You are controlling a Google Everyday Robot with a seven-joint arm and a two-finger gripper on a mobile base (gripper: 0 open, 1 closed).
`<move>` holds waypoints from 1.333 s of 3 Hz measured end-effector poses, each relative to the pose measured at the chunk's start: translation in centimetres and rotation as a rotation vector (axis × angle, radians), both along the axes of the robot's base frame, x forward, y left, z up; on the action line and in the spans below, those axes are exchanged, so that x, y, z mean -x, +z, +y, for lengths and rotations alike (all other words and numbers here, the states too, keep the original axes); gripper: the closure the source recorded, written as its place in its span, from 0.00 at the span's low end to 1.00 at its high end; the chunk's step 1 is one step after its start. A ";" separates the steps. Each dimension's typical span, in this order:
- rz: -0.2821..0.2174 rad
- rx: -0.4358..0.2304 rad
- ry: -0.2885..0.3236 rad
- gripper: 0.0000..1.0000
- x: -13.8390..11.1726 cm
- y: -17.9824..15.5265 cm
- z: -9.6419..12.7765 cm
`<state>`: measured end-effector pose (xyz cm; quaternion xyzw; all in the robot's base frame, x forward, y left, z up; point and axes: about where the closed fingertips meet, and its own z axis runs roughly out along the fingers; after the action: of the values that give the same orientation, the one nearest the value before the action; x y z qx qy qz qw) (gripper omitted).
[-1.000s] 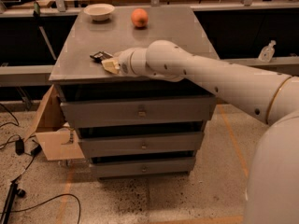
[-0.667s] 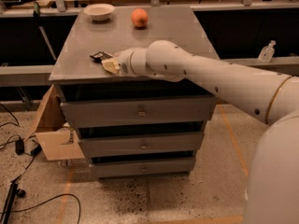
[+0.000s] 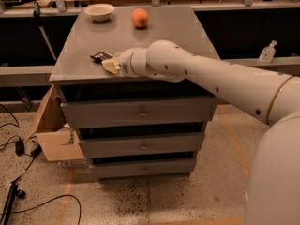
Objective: Move rxbar chocolate near orange
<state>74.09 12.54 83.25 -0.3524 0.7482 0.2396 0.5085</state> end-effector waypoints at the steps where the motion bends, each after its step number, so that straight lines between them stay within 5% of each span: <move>1: 0.000 0.000 0.000 1.00 0.0 0.0 0.0; 4: 0.000 0.000 0.000 1.00 0.0 0.1 0.0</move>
Offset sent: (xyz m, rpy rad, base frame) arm 0.0266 -0.1686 0.1569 -0.2374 -0.3638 -0.4194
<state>74.10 12.53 83.32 -0.3524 0.7482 0.2394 0.5087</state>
